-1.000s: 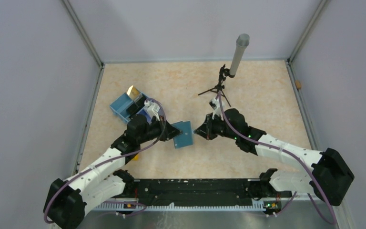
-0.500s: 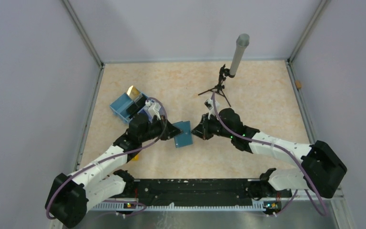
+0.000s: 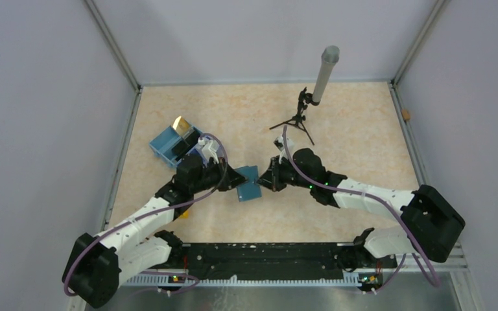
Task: Put the credit cards into the card holder
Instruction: Close the card holder, then place the card holder at the center of the board.
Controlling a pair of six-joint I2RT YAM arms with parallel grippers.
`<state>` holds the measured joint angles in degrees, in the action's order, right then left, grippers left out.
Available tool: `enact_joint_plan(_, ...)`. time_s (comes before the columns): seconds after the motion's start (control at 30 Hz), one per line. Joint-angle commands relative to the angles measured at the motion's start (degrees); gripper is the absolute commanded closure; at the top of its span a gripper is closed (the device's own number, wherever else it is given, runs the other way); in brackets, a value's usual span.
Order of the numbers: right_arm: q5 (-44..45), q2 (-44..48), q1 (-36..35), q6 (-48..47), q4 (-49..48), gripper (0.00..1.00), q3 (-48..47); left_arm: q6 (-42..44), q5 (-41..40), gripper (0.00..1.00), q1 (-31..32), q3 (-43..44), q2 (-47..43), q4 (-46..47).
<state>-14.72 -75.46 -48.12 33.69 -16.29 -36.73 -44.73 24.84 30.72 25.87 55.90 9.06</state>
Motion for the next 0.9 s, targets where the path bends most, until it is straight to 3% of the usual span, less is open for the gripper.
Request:
enact_joint_plan(0.0,-4.27,-0.3,-2.19,1.26,-5.44,1.0,-1.94,-0.57,0.11,1.0,0.13,0.6,0.22,5.77)
enact_joint_plan(0.33,-3.35,-0.72,-2.46,1.51,-5.63,1.0,-1.93,-0.72,-1.22,1.0,0.04,0.68,0.63,4.77)
enact_joint_plan(0.6,3.46,3.12,-2.69,-1.63,2.56,1.0,-2.42,2.0,-5.67,1.0,0.1,-0.77,0.96,2.13)
enact_joint_plan(0.73,9.96,4.59,-2.6,-0.84,7.17,0.71,-1.74,2.05,-3.33,0.99,0.13,-3.13,5.33,5.11)
enact_joint_plan(0.87,13.33,5.33,-2.37,1.76,8.15,0.6,0.9,4.3,-6.19,0.95,0.21,-1.7,9.35,0.2)
